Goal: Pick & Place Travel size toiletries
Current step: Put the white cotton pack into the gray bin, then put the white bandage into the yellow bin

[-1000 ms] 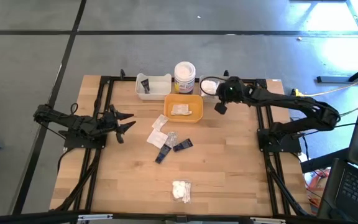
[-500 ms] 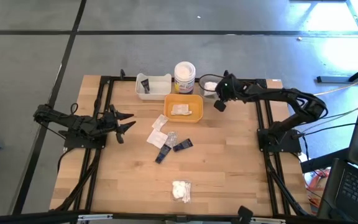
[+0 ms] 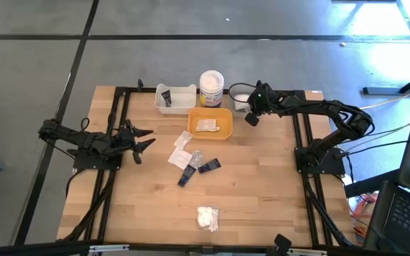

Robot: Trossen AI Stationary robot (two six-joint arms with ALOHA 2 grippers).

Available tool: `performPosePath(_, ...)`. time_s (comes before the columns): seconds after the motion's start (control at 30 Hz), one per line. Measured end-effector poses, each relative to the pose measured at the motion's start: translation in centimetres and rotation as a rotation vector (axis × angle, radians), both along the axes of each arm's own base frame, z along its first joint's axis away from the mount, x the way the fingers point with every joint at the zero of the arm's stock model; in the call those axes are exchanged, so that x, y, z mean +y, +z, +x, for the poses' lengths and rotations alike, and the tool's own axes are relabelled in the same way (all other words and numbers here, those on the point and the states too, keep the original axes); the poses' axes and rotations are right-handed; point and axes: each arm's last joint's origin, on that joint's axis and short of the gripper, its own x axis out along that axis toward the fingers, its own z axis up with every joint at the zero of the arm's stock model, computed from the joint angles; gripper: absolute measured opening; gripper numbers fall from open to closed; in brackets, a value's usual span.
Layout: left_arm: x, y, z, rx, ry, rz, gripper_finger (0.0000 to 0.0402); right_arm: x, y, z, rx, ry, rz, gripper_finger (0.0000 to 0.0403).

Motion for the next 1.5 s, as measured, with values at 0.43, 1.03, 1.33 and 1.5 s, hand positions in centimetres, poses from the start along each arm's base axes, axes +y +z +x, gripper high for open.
performPosePath(0.43,0.0,0.0,0.0,0.000,0.000,0.000,0.0169,-0.4,1.0,0.5,-0.008,-0.012,-0.001,0.0162)
performPosePath(1.03,0.0,0.0,0.0,0.000,0.000,0.000,0.0169,2.1,9.3,3.2,-0.017,0.045,0.119,0.0125)
performPosePath(1.33,0.0,0.0,0.0,0.000,0.000,0.000,0.0169,6.9,11.0,4.1,-0.060,0.167,0.136,0.0007)
performPosePath(1.5,0.0,0.0,0.0,0.000,0.000,0.000,0.0169,9.9,10.6,4.9,-0.061,0.221,0.169,0.0028)
